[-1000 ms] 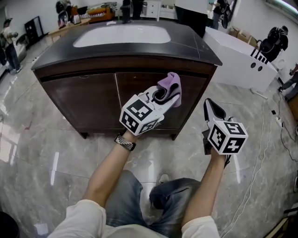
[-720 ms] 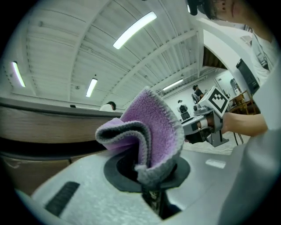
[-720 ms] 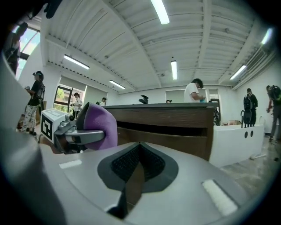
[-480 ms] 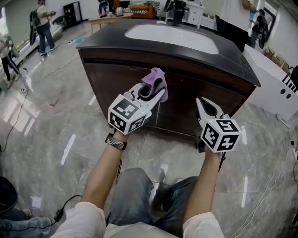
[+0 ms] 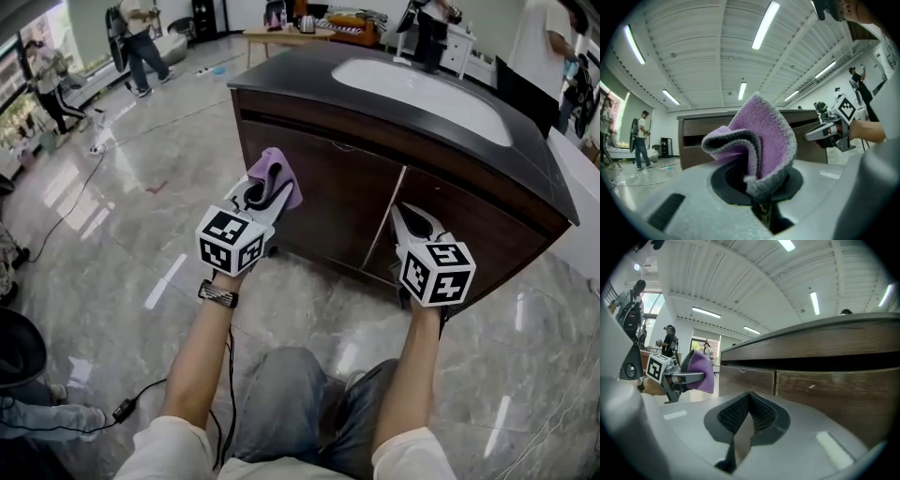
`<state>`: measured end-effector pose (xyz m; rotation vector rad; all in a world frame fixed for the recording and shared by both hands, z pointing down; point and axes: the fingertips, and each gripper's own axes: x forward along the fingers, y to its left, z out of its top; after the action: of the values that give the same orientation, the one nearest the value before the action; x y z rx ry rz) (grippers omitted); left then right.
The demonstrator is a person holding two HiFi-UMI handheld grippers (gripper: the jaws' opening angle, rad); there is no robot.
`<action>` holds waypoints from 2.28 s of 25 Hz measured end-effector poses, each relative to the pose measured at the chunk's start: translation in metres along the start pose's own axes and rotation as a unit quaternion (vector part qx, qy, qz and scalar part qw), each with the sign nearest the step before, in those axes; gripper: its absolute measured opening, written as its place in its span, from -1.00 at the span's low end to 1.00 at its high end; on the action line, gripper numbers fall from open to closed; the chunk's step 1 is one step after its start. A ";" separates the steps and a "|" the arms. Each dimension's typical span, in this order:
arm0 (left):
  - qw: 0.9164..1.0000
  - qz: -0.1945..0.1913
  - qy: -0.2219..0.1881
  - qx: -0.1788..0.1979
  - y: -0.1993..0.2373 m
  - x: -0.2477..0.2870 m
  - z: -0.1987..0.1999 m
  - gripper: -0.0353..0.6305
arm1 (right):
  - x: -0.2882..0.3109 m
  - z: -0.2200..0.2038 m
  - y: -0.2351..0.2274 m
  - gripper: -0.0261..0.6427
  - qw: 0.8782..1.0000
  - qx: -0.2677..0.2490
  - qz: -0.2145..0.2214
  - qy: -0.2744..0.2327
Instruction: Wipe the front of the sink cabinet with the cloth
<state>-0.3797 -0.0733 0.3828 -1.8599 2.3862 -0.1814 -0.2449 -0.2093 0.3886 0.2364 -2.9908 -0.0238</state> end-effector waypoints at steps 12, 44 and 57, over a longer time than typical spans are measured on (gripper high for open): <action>0.986 0.150 0.075 -0.003 0.123 -0.023 -0.111 -0.74 | 0.065 -0.023 0.071 -0.90 0.992 0.013 0.129 0.002; 0.981 0.146 0.125 -0.003 0.160 0.046 -0.213 -0.73 | 0.098 -0.039 0.016 -0.90 0.994 0.019 0.103 0.016; 0.984 0.116 0.132 0.000 0.132 0.057 -0.210 -0.74 | 0.079 -0.035 -0.005 -0.90 0.997 0.025 0.073 0.016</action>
<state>-0.5537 -0.0911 0.5675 -1.6277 2.7512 -0.4310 -0.3163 -0.2271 0.4342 0.0235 -2.9699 0.0688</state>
